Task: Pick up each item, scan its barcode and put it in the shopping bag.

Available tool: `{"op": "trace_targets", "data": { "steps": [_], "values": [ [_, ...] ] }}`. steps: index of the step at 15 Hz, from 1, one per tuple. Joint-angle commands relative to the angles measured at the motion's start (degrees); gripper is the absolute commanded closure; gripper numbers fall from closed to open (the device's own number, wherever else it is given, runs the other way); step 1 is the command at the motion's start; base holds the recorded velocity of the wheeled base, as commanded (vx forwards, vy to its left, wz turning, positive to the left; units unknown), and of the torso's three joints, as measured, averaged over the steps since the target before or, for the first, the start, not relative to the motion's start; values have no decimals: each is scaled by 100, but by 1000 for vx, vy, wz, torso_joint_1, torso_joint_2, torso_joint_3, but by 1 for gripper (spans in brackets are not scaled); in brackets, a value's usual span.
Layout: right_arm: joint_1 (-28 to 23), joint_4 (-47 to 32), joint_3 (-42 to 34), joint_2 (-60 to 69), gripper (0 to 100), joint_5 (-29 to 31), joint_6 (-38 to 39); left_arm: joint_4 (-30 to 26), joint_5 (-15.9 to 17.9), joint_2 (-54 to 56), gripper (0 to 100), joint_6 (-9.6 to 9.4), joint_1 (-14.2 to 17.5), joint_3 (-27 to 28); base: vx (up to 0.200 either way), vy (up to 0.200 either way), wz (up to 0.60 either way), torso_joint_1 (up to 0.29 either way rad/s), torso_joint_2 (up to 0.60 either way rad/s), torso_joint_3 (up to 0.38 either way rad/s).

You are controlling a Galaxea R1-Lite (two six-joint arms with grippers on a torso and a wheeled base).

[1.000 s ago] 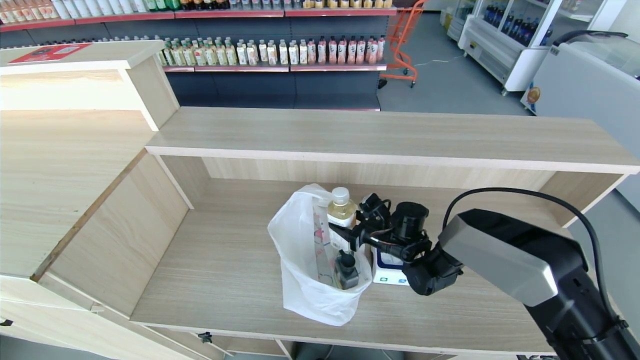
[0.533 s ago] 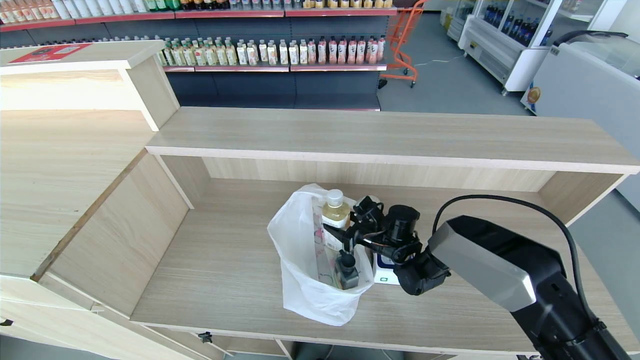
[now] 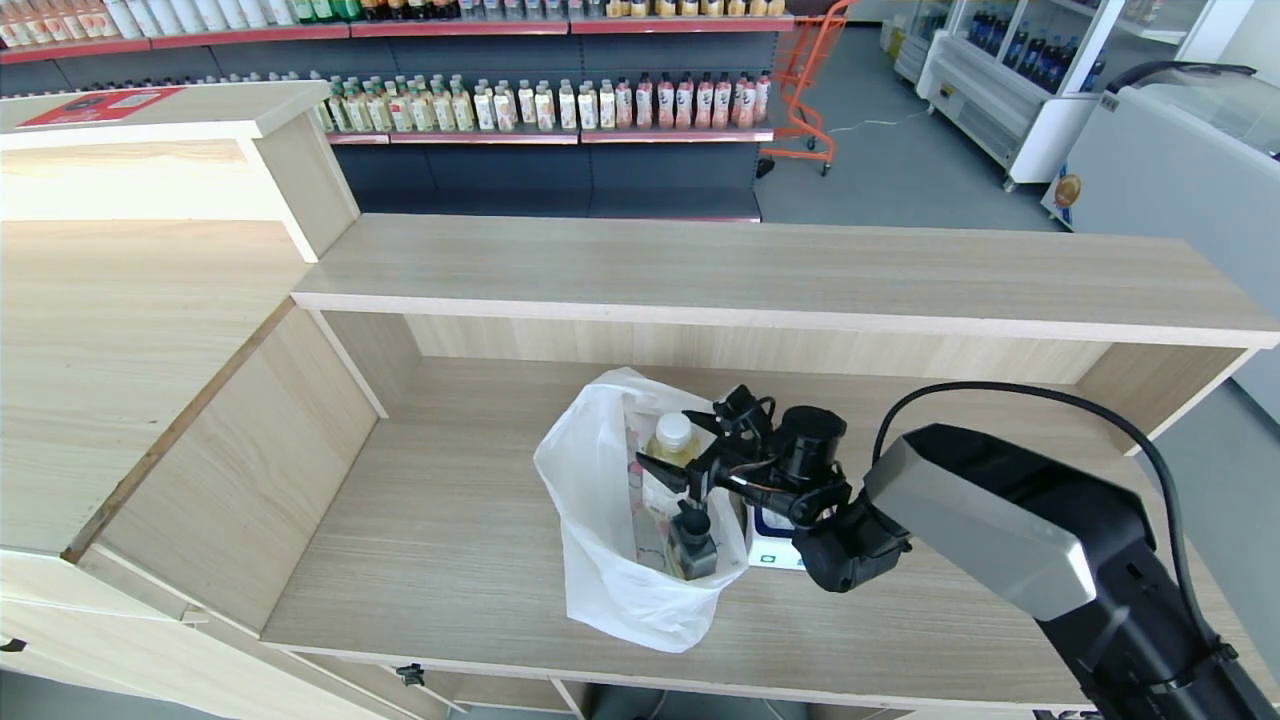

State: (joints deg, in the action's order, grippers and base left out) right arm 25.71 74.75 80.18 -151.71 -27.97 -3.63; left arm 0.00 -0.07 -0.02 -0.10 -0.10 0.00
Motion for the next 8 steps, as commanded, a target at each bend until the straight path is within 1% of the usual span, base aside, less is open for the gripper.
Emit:
{"op": "trace_targets", "data": {
  "steps": [1, 3, 5, 6, 7, 8],
  "values": [
    [-5, 118, -1408, 1372, 0, 2, 776, 0, -1, 2, 0, 1, 1, 0, 0, 0, 0, 0, 0, 0],
    [-84, 101, -2727, 2497, 0, 2, 1356, 0, -1, 2, 0, 1, 1, 0, 0, 0, 0, 0, 0, 0],
    [-347, -119, -3966, 3772, 0, 19, 1822, 0, -1, 2, 0, 1, 1, 0, 0, 0, 0, 0, 0, 0],
    [-567, -655, -4652, 4695, 0, 10, 1796, 0, -1, 2, 0, 1, 1, 0, 0, 0, 0, 0, 0, 0],
    [-778, -1314, -5153, 5749, 0, 2, 1770, 0, -1, 2, 0, 1, 1, 0, 0, 0, 0, 0, 0, 0],
    [-1130, -2290, -5662, 7217, 0, 54, 1761, 0, -1, 2, 0, 1, 1, 0, 0, 0, 0, 0, 0, 0]
  ]
}}
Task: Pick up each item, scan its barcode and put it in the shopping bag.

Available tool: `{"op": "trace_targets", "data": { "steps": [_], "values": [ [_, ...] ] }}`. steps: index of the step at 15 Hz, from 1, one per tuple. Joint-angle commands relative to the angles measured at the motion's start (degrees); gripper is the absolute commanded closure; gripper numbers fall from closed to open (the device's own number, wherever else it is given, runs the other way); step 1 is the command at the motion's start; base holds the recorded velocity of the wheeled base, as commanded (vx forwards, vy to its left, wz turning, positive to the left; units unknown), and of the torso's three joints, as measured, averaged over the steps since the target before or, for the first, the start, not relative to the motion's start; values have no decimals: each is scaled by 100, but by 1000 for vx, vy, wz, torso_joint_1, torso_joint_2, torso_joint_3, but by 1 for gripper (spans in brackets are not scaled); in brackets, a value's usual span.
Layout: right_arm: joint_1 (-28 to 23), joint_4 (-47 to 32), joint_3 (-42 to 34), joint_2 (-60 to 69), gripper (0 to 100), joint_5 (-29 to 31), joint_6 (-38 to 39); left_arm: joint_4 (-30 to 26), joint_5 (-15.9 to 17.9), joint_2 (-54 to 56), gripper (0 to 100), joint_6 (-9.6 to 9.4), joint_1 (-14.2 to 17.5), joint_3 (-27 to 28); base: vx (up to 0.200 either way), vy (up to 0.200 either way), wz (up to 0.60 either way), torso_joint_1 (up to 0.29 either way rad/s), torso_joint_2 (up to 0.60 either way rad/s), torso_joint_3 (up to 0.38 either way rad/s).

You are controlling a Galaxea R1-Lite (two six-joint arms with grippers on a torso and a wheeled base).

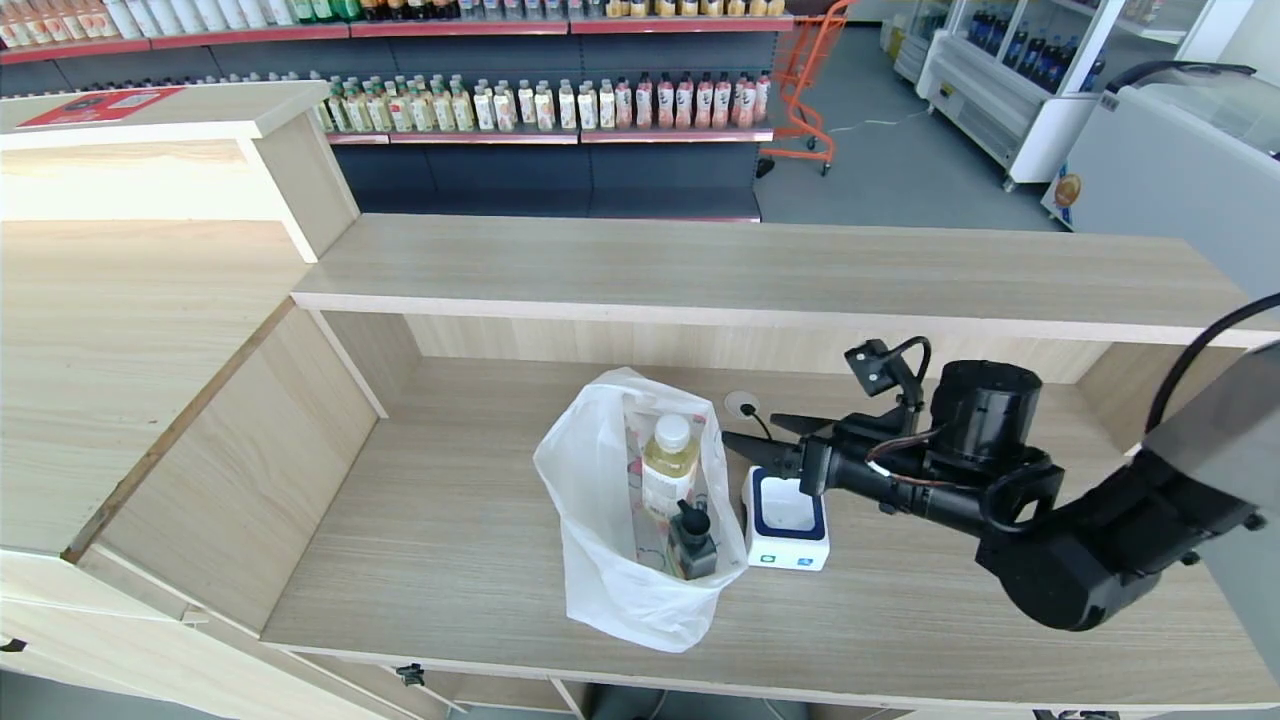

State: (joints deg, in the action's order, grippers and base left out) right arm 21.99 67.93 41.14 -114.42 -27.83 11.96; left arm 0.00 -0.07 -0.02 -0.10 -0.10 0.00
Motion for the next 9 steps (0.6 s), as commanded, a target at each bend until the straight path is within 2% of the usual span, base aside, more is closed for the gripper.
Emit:
{"op": "trace_targets", "data": {
  "steps": [1, 3, 4, 6, 7, 8, 9],
  "values": [
    [-1092, -2178, -2110, 4376, 0, 278, 140, 0, -1, 2, 0, 1, 1, 0, 0, 0, 0, 0, 0, 0],
    [-1522, -3523, -2857, 6177, 0, 902, -361, 0, -1, 2, 0, 1, 1, 0, 0, 0, 0, 0, 0, 0],
    [-1681, -4130, -3358, 7144, 0, 1579, -475, 0, -1, 2, 0, 1, 1, 0, 0, 0, 0, 0, 0, 0],
    [-1716, -4868, -4114, 8928, 0, 2414, -546, 0, -1, 2, 0, 1, 1, 0, 0, 0, 0, 0, 0, 0],
    [-1786, -5720, -4114, 9772, 0, 2511, -528, 0, -1, 2, 0, 1, 1, 0, 0, 0, 0, 0, 0, 0],
    [-2067, -6503, -4114, 10598, 0, 2528, -537, 0, -1, 2, 0, 1, 1, 0, 0, 0, 0, 0, 0, 0],
    [-2366, -6775, -4088, 11143, 0, 2414, -519, 0, -1, 2, 0, 1, 1, 0, 0, 0, 0, 0, 0, 0]
  ]
}}
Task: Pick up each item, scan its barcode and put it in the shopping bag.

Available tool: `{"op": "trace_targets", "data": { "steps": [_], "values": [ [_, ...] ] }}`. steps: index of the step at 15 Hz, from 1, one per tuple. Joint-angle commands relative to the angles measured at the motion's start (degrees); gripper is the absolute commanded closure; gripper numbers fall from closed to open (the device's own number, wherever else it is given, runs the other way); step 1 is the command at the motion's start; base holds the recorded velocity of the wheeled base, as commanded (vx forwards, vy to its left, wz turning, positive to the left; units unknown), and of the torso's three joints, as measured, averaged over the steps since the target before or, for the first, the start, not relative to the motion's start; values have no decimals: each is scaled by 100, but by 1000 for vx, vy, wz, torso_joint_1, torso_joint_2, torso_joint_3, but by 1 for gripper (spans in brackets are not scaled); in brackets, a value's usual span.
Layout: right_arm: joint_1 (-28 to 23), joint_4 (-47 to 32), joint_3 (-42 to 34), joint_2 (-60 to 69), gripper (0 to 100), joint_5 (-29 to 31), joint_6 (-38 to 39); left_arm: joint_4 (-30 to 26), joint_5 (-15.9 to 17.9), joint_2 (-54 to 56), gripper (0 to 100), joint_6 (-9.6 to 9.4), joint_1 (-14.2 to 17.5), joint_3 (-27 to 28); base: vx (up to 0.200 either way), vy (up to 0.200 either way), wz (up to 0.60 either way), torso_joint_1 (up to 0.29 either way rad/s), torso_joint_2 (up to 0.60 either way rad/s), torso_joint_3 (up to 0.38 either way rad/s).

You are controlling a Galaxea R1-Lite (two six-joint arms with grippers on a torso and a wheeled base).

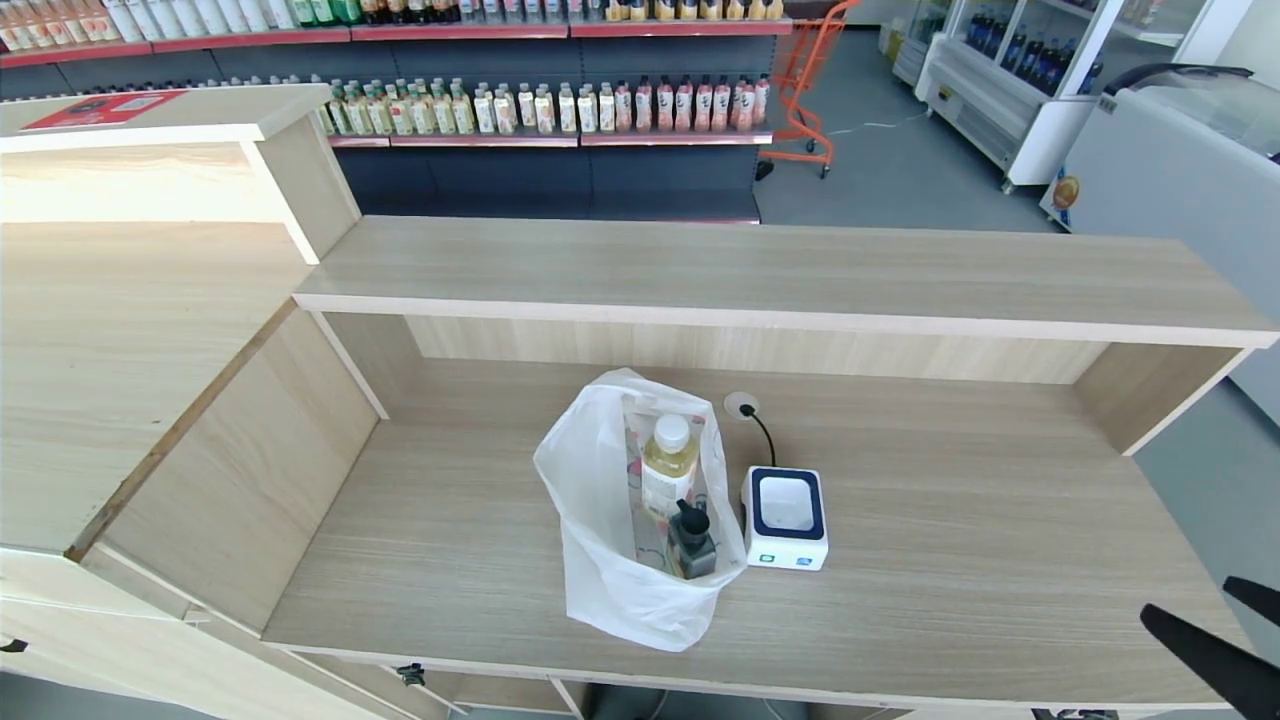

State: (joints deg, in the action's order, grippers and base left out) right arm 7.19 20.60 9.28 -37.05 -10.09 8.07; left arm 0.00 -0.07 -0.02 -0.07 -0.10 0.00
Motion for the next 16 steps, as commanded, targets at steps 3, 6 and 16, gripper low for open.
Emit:
{"op": "trace_targets", "data": {
  "steps": [3, 6, 16],
  "values": [
    [-702, -1893, -928, 3705, 0, 623, -455, 0, -1, 2, 0, -1, 1, 0, 0, 0, 0, 0, 0, 0],
    [-702, -1902, -928, 3705, 0, 614, -359, 0, -1, 2, 0, -1, 1, 0, 0, 0, 0, 0, 0, 0],
    [-702, -1902, -928, 3705, 100, 623, -332, 0, -1, 2, 0, -1, 1, 0, 0, 0, 0, 0, 0, 0]
  ]
}}
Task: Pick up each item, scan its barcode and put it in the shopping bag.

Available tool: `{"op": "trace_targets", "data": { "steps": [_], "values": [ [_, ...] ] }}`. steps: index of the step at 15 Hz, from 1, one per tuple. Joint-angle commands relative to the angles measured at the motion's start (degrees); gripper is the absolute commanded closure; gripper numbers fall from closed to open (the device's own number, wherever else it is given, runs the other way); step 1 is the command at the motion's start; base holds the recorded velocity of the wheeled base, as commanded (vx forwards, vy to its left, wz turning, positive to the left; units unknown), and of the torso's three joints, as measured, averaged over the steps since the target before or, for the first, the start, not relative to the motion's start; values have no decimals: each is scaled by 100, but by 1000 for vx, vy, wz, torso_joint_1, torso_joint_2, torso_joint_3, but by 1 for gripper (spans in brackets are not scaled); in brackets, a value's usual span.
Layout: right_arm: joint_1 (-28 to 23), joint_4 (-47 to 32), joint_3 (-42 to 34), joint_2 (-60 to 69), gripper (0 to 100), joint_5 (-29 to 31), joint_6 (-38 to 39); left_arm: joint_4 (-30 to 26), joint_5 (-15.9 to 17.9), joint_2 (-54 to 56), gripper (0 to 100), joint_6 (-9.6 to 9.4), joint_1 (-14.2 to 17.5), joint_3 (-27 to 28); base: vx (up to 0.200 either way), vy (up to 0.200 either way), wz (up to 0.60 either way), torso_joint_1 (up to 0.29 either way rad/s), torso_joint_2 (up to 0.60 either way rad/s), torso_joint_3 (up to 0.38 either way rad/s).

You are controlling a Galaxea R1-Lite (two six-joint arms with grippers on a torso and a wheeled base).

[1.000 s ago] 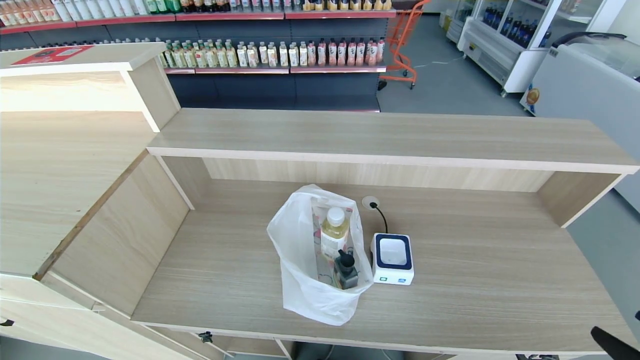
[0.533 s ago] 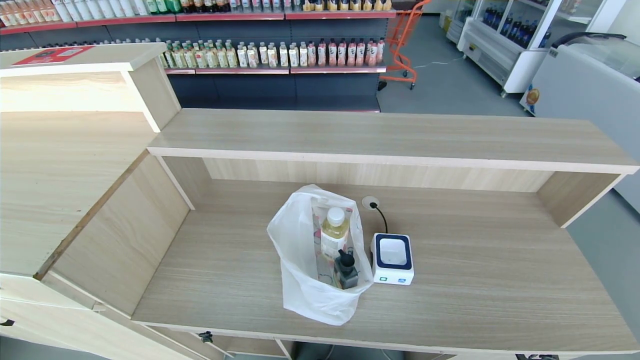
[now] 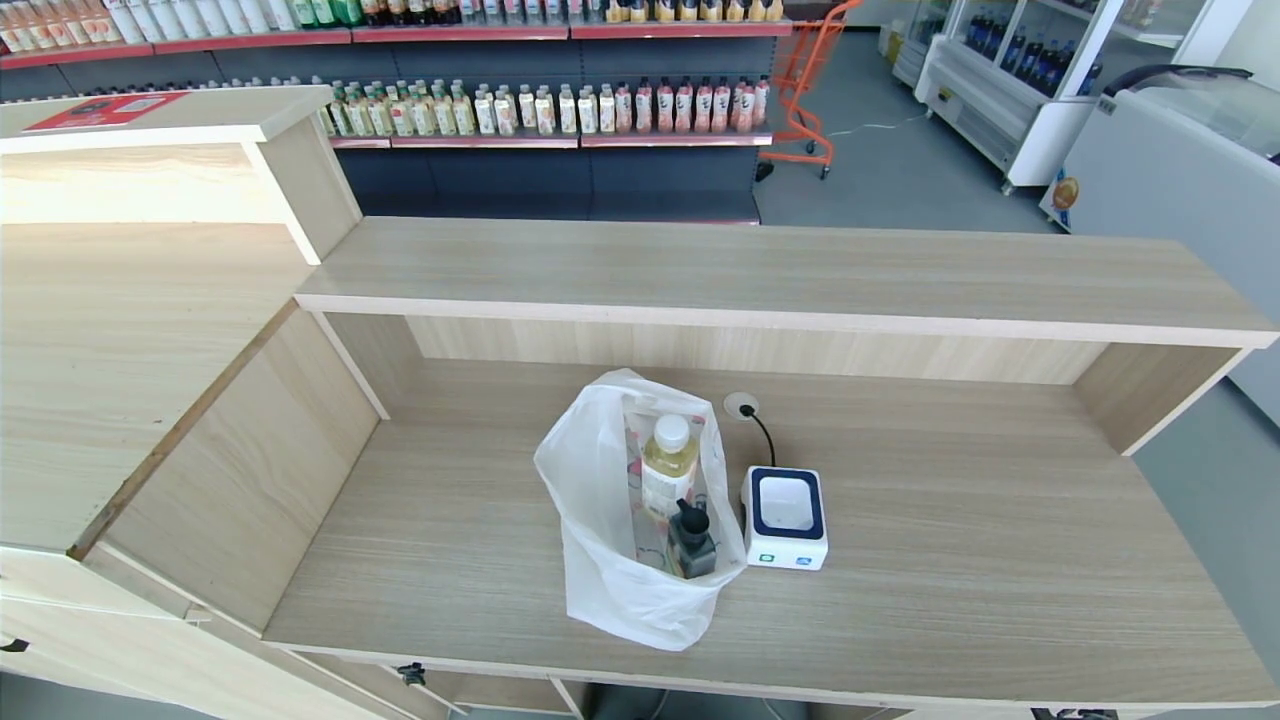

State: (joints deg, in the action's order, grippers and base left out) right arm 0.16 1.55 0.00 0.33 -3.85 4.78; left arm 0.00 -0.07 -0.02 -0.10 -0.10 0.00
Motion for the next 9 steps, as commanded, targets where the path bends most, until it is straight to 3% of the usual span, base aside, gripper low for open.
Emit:
{"op": "trace_targets", "data": {
  "steps": [1, 2, 9],
  "values": [
    [2, 3, 0, -33, 100, -1, 6, 0, -1, 2, 0, 1, 1, 0, 0, 0, 0, 0, 0, 0],
    [2, 3, 0, -33, 100, -1, -3, 0, -1, 2, 0, 1, 1, 0, 0, 0, 0, 0, 0, 0],
    [2, 3, 0, -33, 100, -1, 6, 0, 7, 2, 0, -34, 1, 0, 0, -200, 0, 6, 1, 0]
  ]
}}
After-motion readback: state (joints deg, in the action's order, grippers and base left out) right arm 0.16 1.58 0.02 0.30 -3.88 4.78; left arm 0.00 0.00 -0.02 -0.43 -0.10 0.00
